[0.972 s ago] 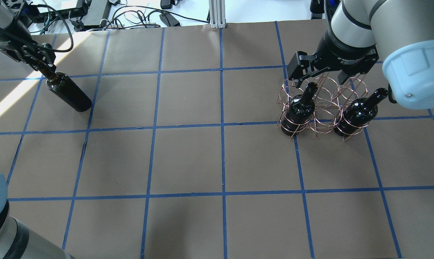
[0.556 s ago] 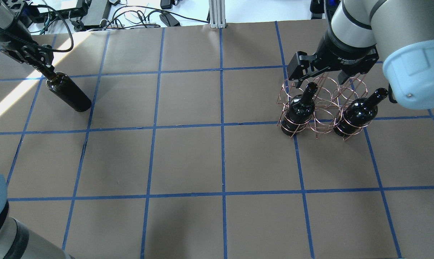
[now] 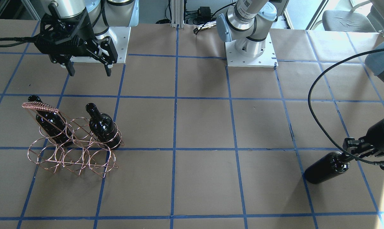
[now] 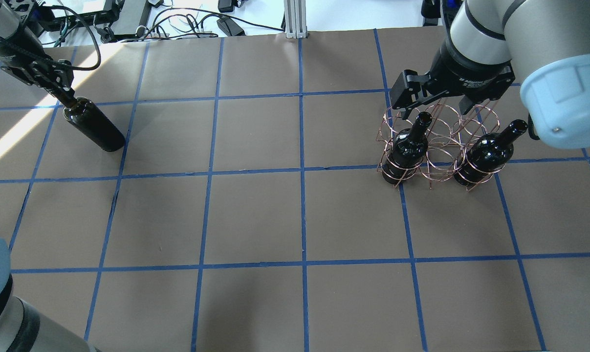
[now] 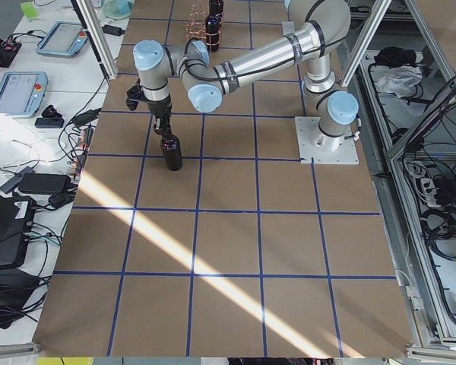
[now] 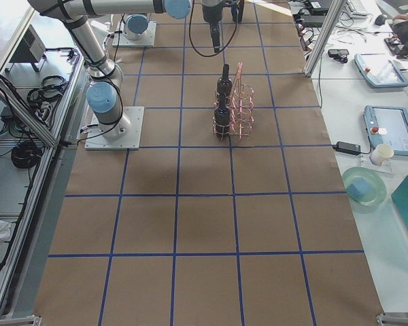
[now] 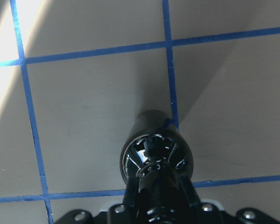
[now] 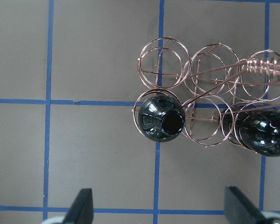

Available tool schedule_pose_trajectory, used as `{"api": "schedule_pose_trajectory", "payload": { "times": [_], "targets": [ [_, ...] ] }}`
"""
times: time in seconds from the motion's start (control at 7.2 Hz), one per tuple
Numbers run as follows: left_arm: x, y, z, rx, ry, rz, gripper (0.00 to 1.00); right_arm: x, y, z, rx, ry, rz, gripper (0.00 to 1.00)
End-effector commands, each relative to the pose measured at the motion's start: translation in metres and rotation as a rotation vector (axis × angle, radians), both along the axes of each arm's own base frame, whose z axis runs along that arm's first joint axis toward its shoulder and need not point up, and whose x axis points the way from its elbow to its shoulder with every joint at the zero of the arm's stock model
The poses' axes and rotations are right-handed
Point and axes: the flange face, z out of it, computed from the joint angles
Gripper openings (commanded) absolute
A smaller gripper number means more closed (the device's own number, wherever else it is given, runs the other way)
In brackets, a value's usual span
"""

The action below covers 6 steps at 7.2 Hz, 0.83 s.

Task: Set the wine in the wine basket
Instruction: 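Lift the bottle with the left gripper and carry it toward the table center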

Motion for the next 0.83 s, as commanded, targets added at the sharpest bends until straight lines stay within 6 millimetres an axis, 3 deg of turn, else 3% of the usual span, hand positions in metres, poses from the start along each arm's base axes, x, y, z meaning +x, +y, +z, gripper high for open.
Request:
{"api": "schedule_pose_trajectory", "payload": {
  "times": [0.0, 0.14, 0.56, 0.69],
  "targets": [
    [-0.036, 0.021, 0.015, 0.026, 0.016, 0.042, 0.06, 0.000, 0.000, 0.000, 0.001, 0.000, 0.001, 1.00],
    [-0.073, 0.043, 0.024, 0.030, 0.012, 0.057, 0.00, 0.000, 0.000, 0.000, 0.001, 0.000, 0.001, 1.00],
    [-0.160, 0.131, 0.037, 0.020, 0.023, 0.211, 0.00, 0.000, 0.000, 0.000, 0.001, 0.002, 0.002, 1.00],
    [-0.213, 0.149, 0.037, 0.003, 0.023, 0.295, 0.00, 0.000, 0.000, 0.000, 0.001, 0.002, 0.002, 1.00]
  ]
}}
